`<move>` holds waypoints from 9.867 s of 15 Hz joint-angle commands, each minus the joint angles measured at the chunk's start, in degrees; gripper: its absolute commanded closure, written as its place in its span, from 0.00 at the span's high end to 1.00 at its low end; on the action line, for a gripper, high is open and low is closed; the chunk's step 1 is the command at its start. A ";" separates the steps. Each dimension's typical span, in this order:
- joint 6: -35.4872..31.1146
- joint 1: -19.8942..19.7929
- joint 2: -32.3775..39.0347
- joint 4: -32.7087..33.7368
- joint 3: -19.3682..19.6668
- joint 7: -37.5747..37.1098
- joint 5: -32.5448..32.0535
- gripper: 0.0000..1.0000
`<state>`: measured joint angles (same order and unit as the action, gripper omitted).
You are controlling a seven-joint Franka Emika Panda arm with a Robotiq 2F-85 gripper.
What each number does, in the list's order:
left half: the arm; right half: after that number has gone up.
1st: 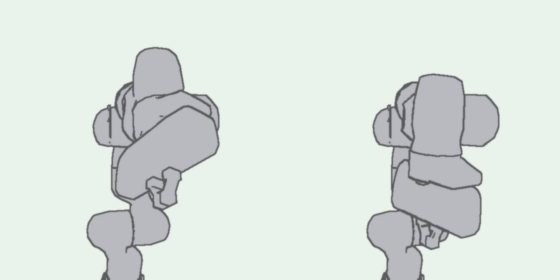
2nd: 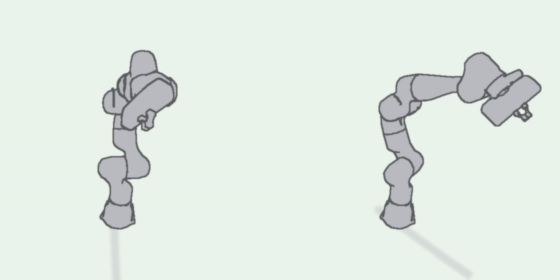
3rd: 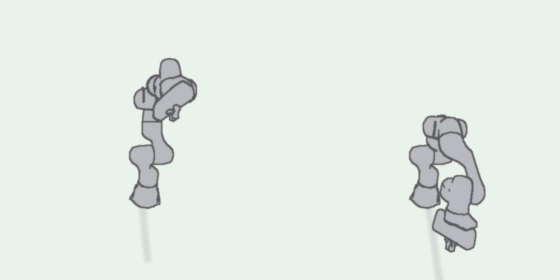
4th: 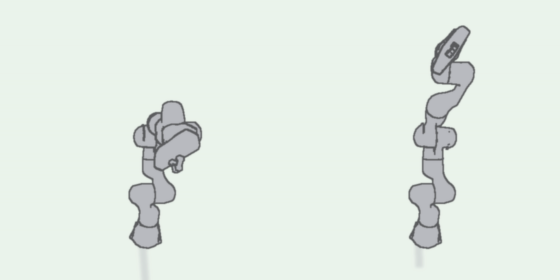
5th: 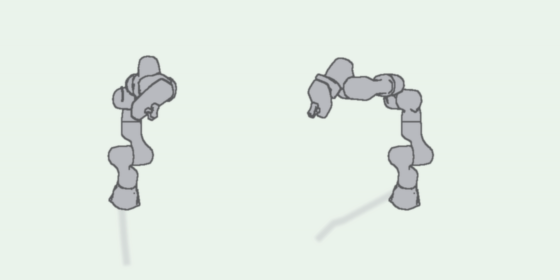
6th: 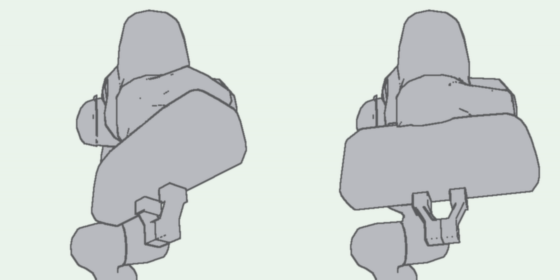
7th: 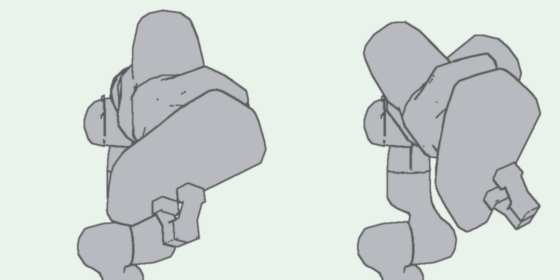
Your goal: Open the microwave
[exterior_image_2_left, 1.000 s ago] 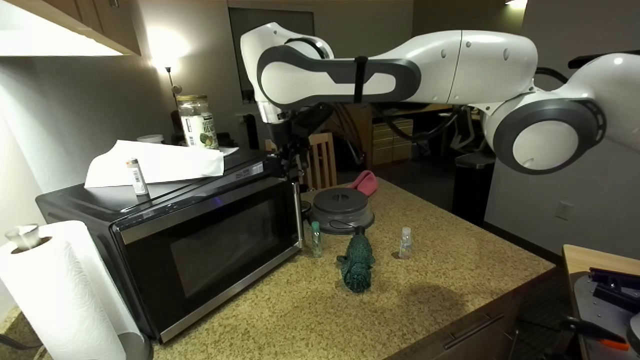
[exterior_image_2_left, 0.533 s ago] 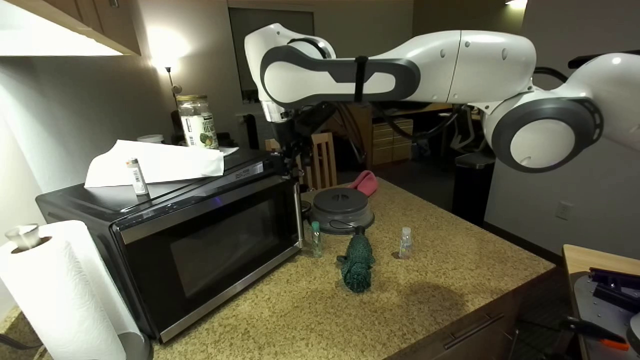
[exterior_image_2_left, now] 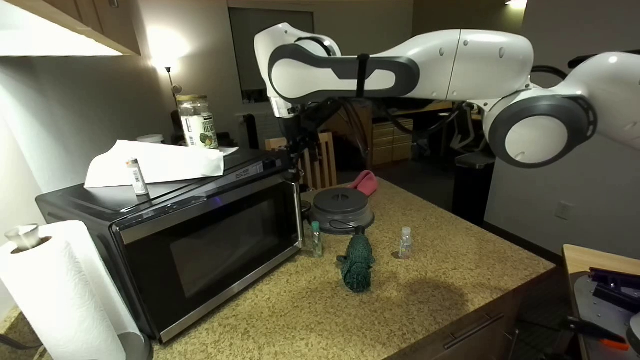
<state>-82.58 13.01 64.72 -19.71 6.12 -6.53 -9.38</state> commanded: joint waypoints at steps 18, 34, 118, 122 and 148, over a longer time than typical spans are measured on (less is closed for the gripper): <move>-7.82 -2.05 0.03 -1.30 -2.34 -1.03 1.82 1.00; -8.48 -1.04 0.61 -2.36 -3.93 -1.75 3.41 0.74; 10.88 3.98 3.81 -1.15 -4.75 -0.74 2.92 0.84; 11.47 3.85 2.98 -1.01 -5.11 -0.48 3.46 0.99; 21.53 -4.46 -7.88 -0.72 -7.06 -1.17 8.43 1.00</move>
<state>-59.97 11.65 58.43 -19.75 -0.13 -7.27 -3.30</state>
